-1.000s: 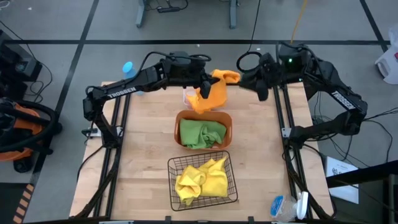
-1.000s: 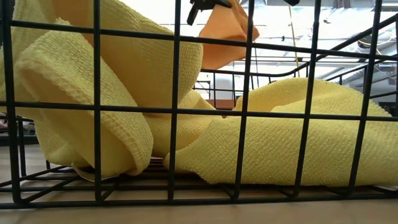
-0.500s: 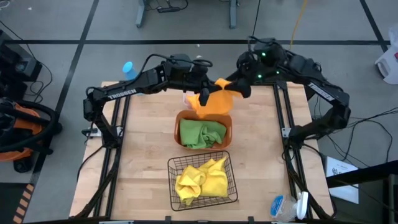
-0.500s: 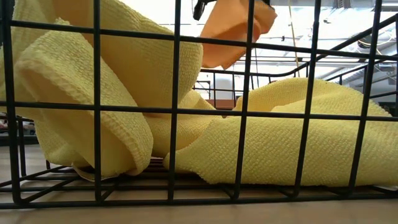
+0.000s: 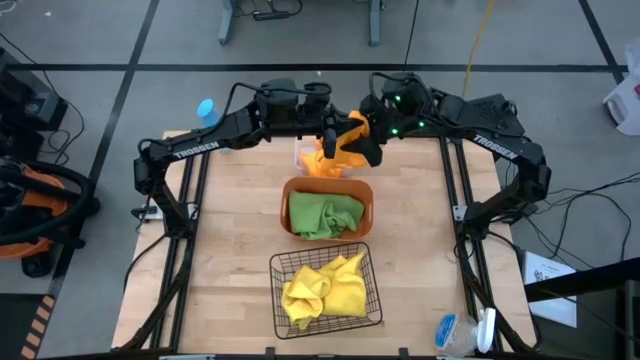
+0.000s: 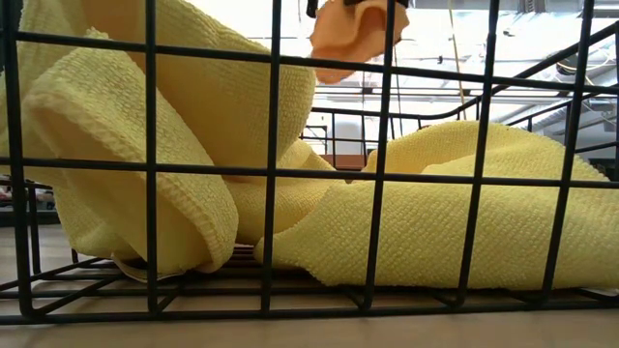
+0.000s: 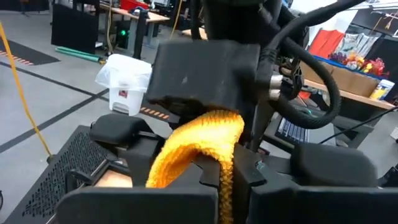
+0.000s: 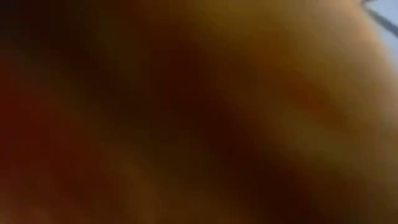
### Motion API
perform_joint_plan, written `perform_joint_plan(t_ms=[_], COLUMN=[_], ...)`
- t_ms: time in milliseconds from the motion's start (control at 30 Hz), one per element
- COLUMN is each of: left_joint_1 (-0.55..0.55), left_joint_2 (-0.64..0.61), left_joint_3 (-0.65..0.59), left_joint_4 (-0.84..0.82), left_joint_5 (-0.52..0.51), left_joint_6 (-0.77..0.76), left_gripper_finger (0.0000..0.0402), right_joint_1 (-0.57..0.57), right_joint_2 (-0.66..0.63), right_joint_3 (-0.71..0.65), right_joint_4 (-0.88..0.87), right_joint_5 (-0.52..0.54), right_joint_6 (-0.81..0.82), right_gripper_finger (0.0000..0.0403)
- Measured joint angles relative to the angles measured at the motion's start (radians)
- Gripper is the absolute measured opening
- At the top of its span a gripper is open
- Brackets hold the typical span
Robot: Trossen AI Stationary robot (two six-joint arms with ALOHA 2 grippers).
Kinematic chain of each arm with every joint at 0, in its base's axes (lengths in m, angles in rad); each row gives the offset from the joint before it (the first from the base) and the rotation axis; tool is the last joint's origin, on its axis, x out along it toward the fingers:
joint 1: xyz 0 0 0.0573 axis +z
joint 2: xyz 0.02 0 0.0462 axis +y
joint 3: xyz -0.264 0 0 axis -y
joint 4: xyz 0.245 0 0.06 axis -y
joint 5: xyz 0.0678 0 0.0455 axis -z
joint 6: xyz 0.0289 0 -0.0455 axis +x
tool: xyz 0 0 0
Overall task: Sort microfiber towel by color & place in baskets
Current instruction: Put the orange towel into the white bin
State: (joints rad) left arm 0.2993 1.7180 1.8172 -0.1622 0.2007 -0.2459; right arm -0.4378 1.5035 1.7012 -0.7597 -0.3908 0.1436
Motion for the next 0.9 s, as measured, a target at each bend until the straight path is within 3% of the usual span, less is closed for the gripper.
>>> perform_joint_plan(t_ms=[100,300,567,733,900], left_joint_1=[0.0,0.02,0.079,0.106,0.108], left_joint_2=[0.0,-0.028,-0.084,-0.085,-0.073], left_joint_3=[0.0,0.0,0.001,-0.001,-0.081], left_joint_4=[0.0,-0.06,-0.517,-0.798,-0.839], left_joint_5=[0.001,0.004,-0.026,-0.097,-0.103], left_joint_6=[-0.003,-0.106,-0.137,-0.121,0.003], left_gripper_finger=[0.0006,0.0024,0.0123,0.0188,0.0206], right_joint_1=[0.002,-0.017,-0.096,-0.137,-0.158], right_joint_2=[0.0,-0.003,-0.005,0.007,0.057], right_joint_3=[0.0,0.0,0.0,0.001,0.001], right_joint_4=[0.031,0.006,-0.001,0.021,0.048], right_joint_5=[0.002,0.003,0.07,0.142,0.158], right_joint_6=[0.024,0.019,0.028,-0.003,-0.016], right_gripper_finger=[0.0181,0.002,0.0007,0.0006,0.0003])
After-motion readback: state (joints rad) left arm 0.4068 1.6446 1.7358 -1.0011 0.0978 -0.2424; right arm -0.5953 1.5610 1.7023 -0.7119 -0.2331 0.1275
